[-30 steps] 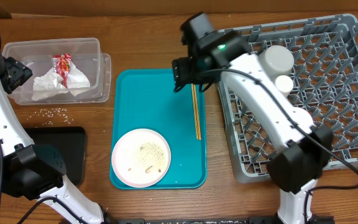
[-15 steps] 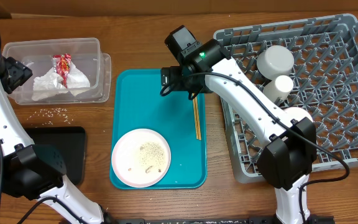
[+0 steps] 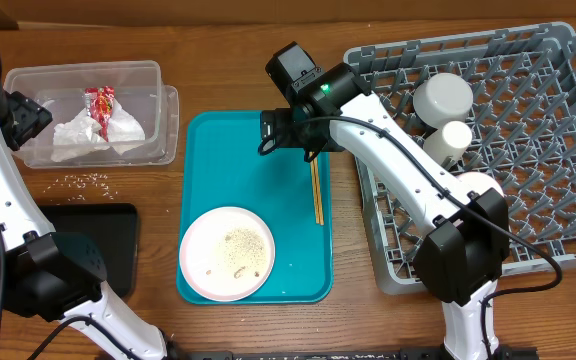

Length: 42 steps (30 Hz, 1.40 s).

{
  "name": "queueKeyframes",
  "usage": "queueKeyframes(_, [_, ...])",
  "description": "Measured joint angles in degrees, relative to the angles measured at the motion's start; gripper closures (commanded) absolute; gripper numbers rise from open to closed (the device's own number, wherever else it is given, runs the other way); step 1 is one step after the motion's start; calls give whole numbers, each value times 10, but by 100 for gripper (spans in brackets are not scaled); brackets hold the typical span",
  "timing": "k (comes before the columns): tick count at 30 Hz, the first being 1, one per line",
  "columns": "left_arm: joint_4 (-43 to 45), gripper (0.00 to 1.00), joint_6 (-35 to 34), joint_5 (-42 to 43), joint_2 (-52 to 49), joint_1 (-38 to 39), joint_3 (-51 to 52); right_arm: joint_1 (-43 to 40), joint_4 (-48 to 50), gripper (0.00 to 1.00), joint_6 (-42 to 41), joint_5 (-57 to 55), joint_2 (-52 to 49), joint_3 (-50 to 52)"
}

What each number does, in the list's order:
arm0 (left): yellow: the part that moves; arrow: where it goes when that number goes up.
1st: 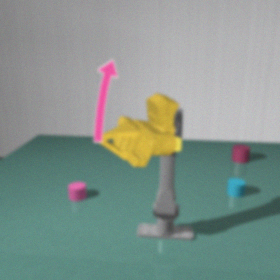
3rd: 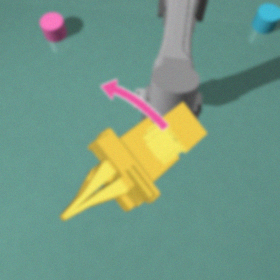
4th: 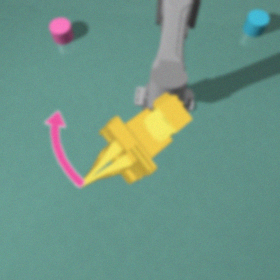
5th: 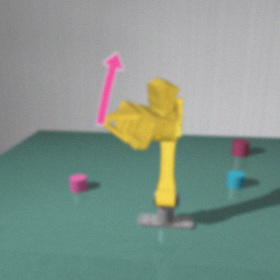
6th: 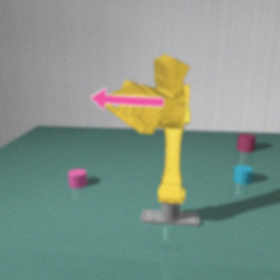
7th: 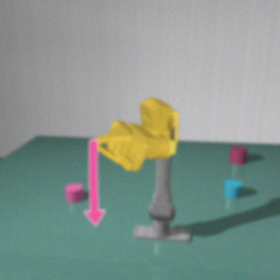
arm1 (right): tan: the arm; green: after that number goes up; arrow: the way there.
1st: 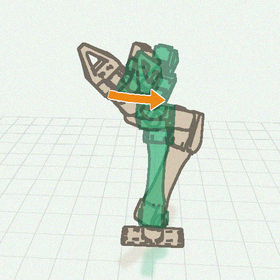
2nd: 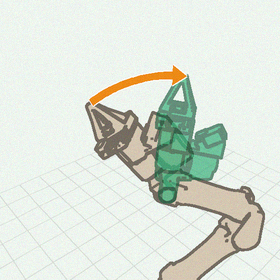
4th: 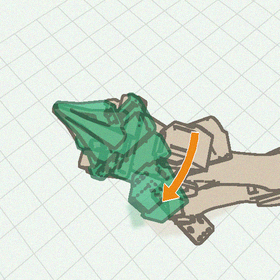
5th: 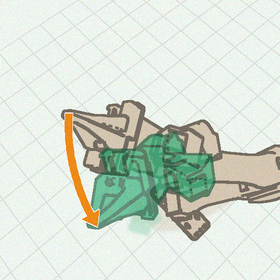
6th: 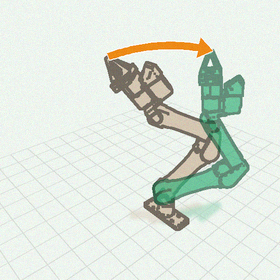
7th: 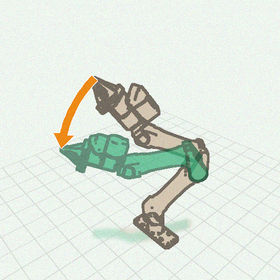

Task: Sort waste into correct bins and load items into the dishwasher
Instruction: 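Lower the right gripper onto the wooden chopsticks and grasp them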

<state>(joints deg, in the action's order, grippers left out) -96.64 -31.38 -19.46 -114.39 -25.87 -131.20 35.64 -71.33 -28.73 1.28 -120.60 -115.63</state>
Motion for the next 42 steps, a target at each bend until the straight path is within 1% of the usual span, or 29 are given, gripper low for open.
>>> queueKeyframes(14, [0,0,0,0,0,0,0,-4,-34,0,0,0,0,0])
queueKeyframes(15, [0,0,0,0,0,0,0,-4,-38,4,0,0,0,0])
queueKeyframes(18, [0,0,0,0,0,0,0,-4,-49,20,-2,0,0,3])
queueKeyframes(19, [0,0,0,0,0,0,0,-4,-49,34,-1,0,0,8])
queueKeyframes(20, [0,0,0,0,0,0,0,-4,-49,42,-2,0,0,16])
queueKeyframes(24, [0,0,0,0,0,0,0,-4,2,62,-6,0,2,71])
queueKeyframes(31, [0,0,0,0,0,0,0,-2,141,64,3,-13,2,188])
queueKeyframes(38, [0,0,0,0,0,0,0,-2,205,64,6,-60,2,210])
queueKeyframes(42, [0,0,0,0,0,0,0,-2,221,64,10,-76,0,215])
